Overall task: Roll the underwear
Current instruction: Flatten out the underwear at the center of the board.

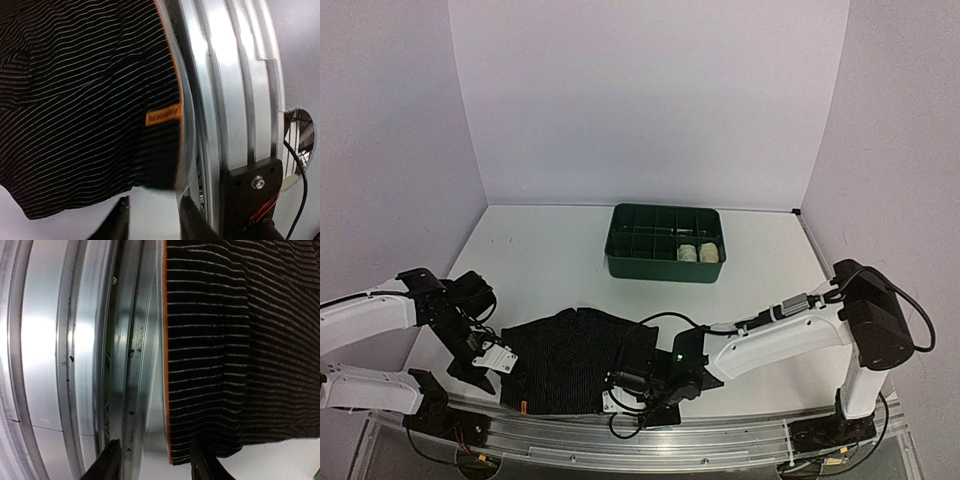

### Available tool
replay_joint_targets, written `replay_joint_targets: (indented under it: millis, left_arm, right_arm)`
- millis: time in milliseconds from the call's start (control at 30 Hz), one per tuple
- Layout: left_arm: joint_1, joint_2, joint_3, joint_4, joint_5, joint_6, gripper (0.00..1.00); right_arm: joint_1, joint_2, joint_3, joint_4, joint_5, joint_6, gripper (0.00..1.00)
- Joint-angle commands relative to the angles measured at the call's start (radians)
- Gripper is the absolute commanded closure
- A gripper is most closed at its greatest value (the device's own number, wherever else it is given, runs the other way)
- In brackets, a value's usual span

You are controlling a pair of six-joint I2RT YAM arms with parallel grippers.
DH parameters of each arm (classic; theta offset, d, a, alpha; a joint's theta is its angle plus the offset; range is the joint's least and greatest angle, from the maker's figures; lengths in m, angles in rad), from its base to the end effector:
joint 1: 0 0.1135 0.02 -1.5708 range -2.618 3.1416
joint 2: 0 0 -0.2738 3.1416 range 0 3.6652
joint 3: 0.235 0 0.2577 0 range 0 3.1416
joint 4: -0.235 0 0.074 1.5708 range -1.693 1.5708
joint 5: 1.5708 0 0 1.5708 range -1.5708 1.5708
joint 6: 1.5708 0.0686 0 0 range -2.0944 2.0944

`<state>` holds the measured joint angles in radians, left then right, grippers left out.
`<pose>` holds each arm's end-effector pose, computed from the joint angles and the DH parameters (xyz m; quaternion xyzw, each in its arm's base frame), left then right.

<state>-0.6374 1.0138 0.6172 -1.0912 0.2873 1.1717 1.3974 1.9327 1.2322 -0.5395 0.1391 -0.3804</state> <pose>0.1019 -0.0996 0.1651 0.7811 0.6065 -0.1271 0.0774 0.0772 0.3858 0.1196 -0.7567 0.6291 0.0201 0.1768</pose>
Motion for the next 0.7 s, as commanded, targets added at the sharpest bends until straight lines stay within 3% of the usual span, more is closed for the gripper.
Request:
replay_joint_targets:
  millis: [0, 67, 133, 267, 333, 400, 433, 600, 667]
  left_arm:
    - [-0.006, -0.058, 0.08, -0.18, 0.075, 0.133, 0.35]
    - [-0.006, -0.079, 0.106, -0.194, 0.063, 0.159, 0.27]
    - [-0.005, -0.092, 0.114, -0.138, 0.012, 0.146, 0.25]
    - [0.015, 0.023, 0.105, 0.111, -0.099, 0.016, 0.42]
    - [0.062, 0.144, 0.13, 0.201, -0.111, -0.035, 0.5]
    - [0.143, 0.277, 0.186, 0.279, -0.089, -0.072, 0.53]
    - [0.189, 0.328, 0.225, 0.314, -0.065, -0.088, 0.54]
    - [0.279, 0.508, 0.356, 0.433, -0.061, -0.155, 0.57]
    - [0.28, 0.563, 0.352, 0.468, -0.067, -0.172, 0.61]
  right_arm:
    - [0.009, -0.15, -0.027, -0.04, -0.029, 0.083, 0.45]
    - [0.008, -0.214, -0.038, -0.038, -0.019, 0.115, 0.4]
    - [0.005, -0.273, -0.042, -0.019, -0.009, 0.145, 0.39]
    - [-0.038, -0.276, -0.004, 0.066, 0.029, 0.354, 0.39]
    - [-0.067, -0.226, 0.017, 0.102, 0.094, 0.519, 0.54]
    - [-0.082, -0.168, 0.022, 0.131, 0.189, 0.634, 0.77]
    - [-0.085, -0.135, 0.022, 0.141, 0.225, 0.679, 0.82]
    - [-0.127, 0.007, 0.076, 0.162, 0.297, 0.91, 1.0]
    - [-0.142, 0.062, 0.097, 0.161, 0.295, 0.956, 1.0]
